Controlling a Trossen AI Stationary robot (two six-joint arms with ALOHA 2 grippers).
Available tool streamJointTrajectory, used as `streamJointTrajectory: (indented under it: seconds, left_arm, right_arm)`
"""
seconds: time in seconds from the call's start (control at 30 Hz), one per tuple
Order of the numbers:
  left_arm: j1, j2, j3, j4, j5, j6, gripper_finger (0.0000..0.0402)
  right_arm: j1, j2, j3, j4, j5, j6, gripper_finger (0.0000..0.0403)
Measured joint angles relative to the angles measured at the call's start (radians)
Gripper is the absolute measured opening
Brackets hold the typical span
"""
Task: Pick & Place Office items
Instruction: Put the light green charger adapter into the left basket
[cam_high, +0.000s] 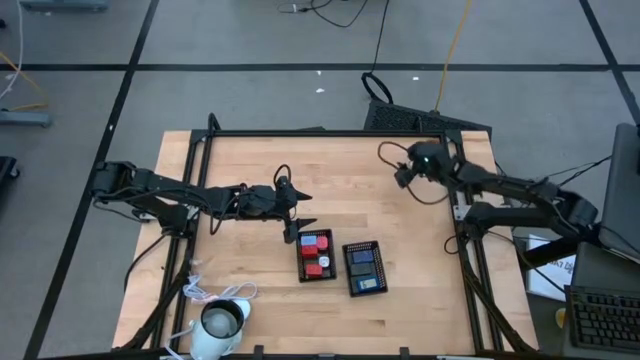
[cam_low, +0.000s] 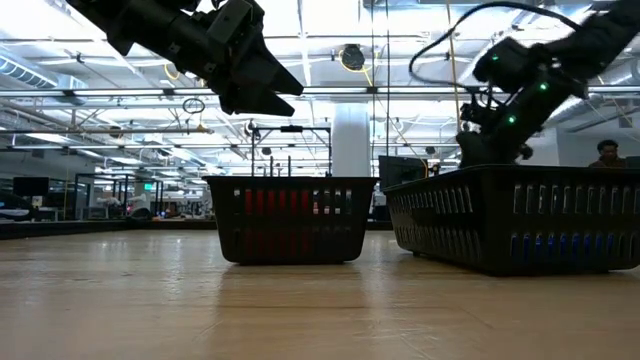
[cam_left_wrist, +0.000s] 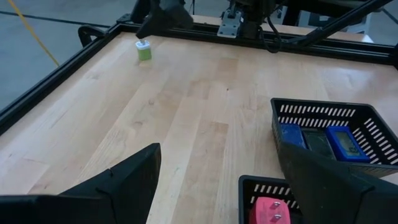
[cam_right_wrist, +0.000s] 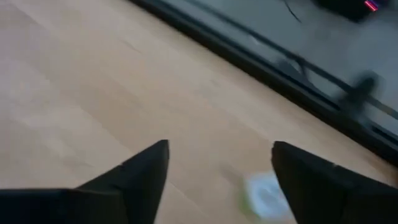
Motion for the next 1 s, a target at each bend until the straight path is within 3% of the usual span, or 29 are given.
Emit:
streamJointTrajectory:
  seconds: [0.1,0.2,0.6,1.0]
  left_arm:
    - [0.0,0.0,0.0,0.0,-0.001,0.0,0.0328]
    - [0.0,0.0,0.0,-0.003,-0.001,0.0,0.0328]
    - [0.0,0.0,0.0,-0.007,-0.001,0.0,0.0328]
    - [0.0,0.0,0.0,-0.007,-0.001,-0.004,0.0328]
  right_arm:
    - [-0.029,0.019,0.042,-0.133,0.069,0.007,0.0298]
    - [-0.078,0.03,0.03,-0.152,0.053,0.05,0.0305]
    - [-0.197,0.142,-0.108,0.131,-0.021,-0.024,0.0282]
    - [-0.197,0.243,-0.112,0.175,-0.071,-0.008,0.0274]
